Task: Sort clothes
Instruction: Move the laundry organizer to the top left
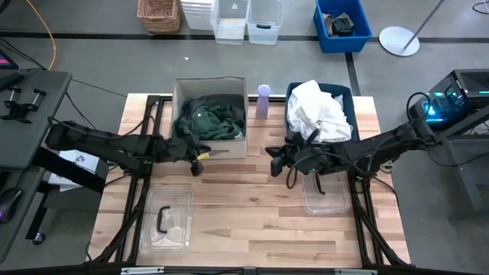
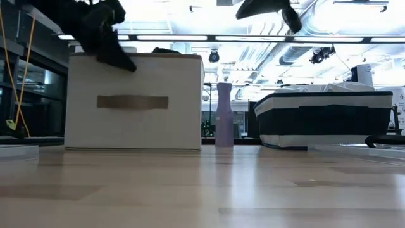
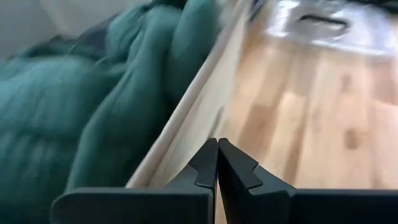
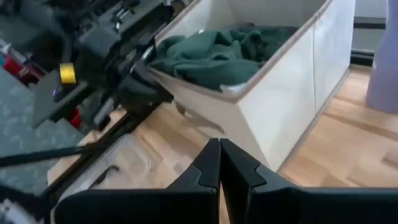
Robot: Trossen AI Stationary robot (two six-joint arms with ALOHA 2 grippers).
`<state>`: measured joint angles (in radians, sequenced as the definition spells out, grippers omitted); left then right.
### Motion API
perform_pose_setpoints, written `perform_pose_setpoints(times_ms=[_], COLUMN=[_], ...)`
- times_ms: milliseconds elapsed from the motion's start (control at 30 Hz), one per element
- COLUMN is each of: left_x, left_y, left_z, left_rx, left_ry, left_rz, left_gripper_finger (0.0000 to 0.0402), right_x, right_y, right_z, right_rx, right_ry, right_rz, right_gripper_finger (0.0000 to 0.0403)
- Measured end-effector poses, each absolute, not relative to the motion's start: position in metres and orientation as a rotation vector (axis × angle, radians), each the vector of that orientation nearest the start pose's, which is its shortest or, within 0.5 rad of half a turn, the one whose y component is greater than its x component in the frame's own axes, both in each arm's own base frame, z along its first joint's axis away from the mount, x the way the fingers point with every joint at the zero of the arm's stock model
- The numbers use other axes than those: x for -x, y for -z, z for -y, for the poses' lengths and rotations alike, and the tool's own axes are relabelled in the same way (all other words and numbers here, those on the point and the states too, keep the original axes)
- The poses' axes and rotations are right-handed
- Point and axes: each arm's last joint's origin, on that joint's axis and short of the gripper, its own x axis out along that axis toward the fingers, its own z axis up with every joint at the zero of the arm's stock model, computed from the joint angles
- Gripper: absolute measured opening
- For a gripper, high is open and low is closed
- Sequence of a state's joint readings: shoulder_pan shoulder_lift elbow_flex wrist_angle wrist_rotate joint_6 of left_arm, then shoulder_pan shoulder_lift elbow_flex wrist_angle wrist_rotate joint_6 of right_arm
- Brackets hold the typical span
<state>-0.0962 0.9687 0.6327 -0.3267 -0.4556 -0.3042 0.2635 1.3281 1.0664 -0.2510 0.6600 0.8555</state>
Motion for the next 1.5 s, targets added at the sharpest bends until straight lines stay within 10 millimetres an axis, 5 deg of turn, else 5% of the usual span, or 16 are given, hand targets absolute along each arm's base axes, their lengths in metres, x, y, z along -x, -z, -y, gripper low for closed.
perform_pose_setpoints(times_ms=[167,300,567,767,967,1333,1500], left_x=[-0.193,-0.182,-0.161,-0.151,-0.145,-0.132,-0.130], left_y=[-0.251,-0.259,-0.228,-0.213,-0.198,-0.237,-0.261], left_z=[0.004,0.024,0.061,0.042,0.007,-0.036,-0.037], left_rx=[0.188,0.332,0.452,0.384,0.293,0.136,0.183], left_ry=[-0.327,-0.144,-0.008,-0.052,-0.152,-0.283,-0.142], left_rz=[-0.531,-0.465,-0.086,0.084,-0.053,-0.028,0.013], left_gripper_finger=[0.0000,0.0000,0.0000,0.0000,0.0000,0.0000,0.0000], right_x=[-0.266,-0.257,-0.225,-0.211,-0.209,-0.212,-0.212], right_y=[-0.317,-0.319,-0.307,-0.304,-0.307,-0.309,-0.309], right_z=[-0.075,-0.100,-0.141,-0.146,-0.140,-0.134,-0.134], right_rx=[-0.594,-0.608,-0.683,-0.778,-0.840,-0.834,-0.834], right_ry=[0.486,0.395,0.474,0.525,0.562,0.602,0.602], right_rz=[-0.290,-0.303,-0.287,-0.267,-0.222,-0.179,-0.179], right_gripper_finger=[0.0000,0.0000,0.0000,0.0000,0.0000,0.0000,0.0000])
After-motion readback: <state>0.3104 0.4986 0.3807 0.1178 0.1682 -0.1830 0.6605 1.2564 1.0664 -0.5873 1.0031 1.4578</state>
